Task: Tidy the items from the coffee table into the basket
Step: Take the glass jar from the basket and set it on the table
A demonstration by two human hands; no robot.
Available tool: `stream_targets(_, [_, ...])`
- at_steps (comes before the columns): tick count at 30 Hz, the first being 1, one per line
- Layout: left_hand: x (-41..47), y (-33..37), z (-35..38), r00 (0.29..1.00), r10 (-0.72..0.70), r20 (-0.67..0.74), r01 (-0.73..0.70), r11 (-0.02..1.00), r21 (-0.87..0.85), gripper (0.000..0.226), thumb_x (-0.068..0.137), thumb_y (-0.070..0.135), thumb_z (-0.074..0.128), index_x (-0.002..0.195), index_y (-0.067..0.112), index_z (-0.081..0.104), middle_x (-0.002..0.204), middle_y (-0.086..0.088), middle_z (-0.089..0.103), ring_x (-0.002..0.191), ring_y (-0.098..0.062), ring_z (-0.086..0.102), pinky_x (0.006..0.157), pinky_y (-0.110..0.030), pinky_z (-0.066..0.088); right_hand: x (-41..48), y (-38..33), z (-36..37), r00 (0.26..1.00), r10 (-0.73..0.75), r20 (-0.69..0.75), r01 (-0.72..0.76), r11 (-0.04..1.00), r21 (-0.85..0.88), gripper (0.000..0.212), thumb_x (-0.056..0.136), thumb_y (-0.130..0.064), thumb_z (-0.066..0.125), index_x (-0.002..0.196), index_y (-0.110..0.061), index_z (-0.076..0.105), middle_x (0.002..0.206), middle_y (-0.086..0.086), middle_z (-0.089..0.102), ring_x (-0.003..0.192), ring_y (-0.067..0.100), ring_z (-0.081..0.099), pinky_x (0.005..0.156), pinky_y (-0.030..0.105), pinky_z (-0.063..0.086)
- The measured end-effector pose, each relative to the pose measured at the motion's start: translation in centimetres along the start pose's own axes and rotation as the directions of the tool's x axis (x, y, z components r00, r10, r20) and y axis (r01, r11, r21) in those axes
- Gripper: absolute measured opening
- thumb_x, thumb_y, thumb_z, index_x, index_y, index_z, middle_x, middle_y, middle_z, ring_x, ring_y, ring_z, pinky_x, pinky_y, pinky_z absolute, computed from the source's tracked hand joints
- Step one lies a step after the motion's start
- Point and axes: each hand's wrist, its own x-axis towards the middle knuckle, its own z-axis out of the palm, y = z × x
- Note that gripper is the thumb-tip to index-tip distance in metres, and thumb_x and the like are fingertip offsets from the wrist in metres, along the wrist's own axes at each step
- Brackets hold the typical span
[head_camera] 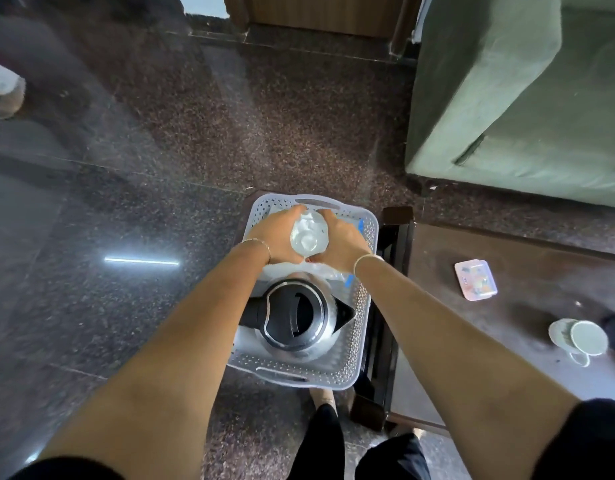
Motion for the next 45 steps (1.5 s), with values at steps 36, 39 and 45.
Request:
stream_targets(36, [-7.3,52.0,29.2,0.878,0.437,0.198,-0.399,0.894,-0.204,0.092,0.05,0.032,0.09,0.128,0.039,0.042,0.112,0.016,0.058,0.104,-0.012,0.056,0.083,-0.024,0.043,-43.4,40.8,-20.3,0.823,0.382,-0.421,-0.246,0.907,0.341,0.082,0.049,-0.05,0.082,0.121,-0.032,0.047,0.104,-0.008,0.07,0.093,0.021,0.068,0.071,0.029,0.047])
stream_targets(39, [-6.9,53.6,32.8,0.87,0.42,0.257,-0.371,0.902,-0.22,0.088,0.055,0.024,0.089,0.129,0.036,0.043,0.111,0.017,0.059,0.106,-0.013,0.058,0.088,-0.029,0.048,-44.3,44.4,-19.1,0.806,0.432,-0.405,-0.28,0.881,0.382,0.079,0.05,-0.048,0.082,0.118,-0.034,0.046,0.102,-0.008,0.07,0.091,0.021,0.067,0.069,0.027,0.044])
stream_targets(45, [-4.3,54.1,38.6,0.865,0.367,0.342,-0.34,0.93,-0.139,0.089,0.058,0.022,0.087,0.132,0.036,0.039,0.122,0.006,0.063,0.112,-0.021,0.059,0.094,-0.037,0.049,-43.4,49.9,-15.7,0.794,0.51,-0.331,-0.358,0.833,0.422,0.072,0.059,-0.046,0.077,0.12,-0.036,0.039,0.104,-0.004,0.069,0.09,0.026,0.066,0.069,0.032,0.047])
